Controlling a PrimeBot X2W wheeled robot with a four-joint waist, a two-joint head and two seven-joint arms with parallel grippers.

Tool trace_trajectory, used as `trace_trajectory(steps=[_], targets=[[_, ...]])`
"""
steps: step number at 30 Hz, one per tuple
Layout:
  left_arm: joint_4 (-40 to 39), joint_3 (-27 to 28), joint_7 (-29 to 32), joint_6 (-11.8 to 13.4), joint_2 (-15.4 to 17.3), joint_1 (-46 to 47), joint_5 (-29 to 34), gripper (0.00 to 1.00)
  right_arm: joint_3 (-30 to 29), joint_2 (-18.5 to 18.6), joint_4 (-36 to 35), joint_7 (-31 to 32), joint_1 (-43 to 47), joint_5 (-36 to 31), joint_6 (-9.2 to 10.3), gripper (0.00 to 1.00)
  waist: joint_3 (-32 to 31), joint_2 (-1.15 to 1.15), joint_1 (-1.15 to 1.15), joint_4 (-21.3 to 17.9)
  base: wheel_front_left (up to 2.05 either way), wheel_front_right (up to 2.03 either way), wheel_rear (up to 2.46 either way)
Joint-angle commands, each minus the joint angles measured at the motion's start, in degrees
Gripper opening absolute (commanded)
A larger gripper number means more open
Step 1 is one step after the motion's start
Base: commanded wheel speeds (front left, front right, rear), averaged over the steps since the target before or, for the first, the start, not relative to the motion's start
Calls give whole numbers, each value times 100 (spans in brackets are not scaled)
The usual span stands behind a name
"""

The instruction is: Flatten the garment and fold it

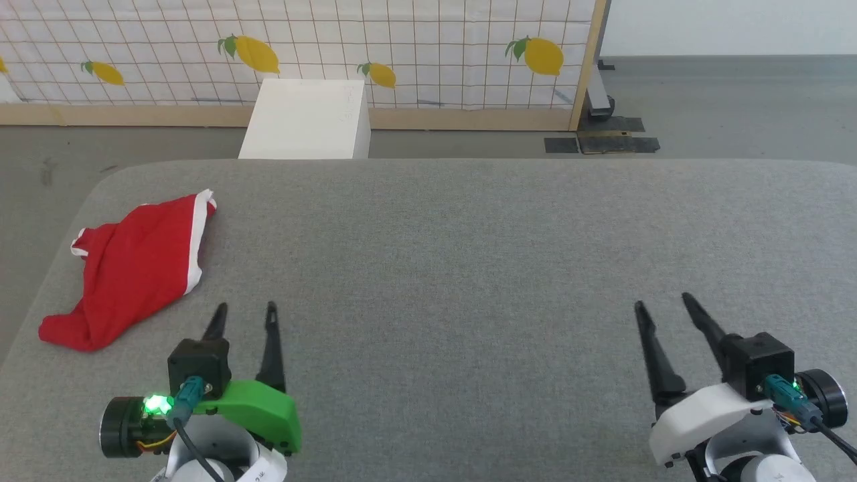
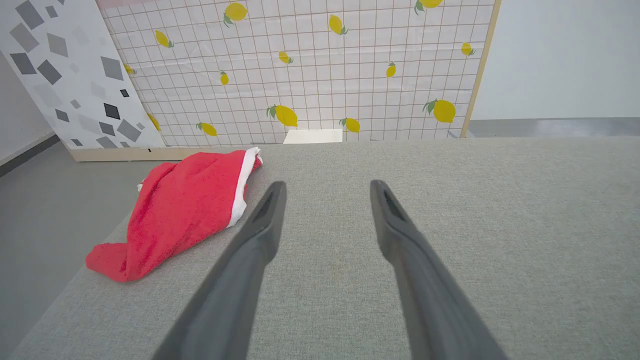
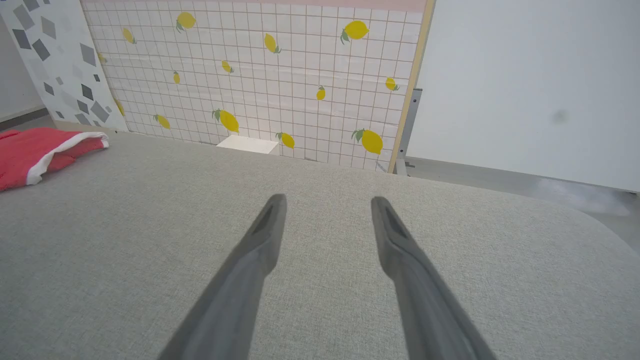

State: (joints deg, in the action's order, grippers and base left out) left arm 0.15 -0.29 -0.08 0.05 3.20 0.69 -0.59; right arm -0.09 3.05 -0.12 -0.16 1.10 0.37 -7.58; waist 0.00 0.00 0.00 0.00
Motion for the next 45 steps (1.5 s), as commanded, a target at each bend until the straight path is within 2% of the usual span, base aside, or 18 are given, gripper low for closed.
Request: trace_trajectory(steps=[1, 45], targets=[[0, -1, 0, 0, 0, 0, 0, 100, 0, 0, 0, 0, 0, 0, 0, 100, 0, 0, 0, 0, 0, 0, 0], [-10, -71, 110, -26, 50, -38, -163, 100, -16, -4, -57, -46, -88, 68, 3, 100, 22, 0, 0, 0, 0, 0, 0]])
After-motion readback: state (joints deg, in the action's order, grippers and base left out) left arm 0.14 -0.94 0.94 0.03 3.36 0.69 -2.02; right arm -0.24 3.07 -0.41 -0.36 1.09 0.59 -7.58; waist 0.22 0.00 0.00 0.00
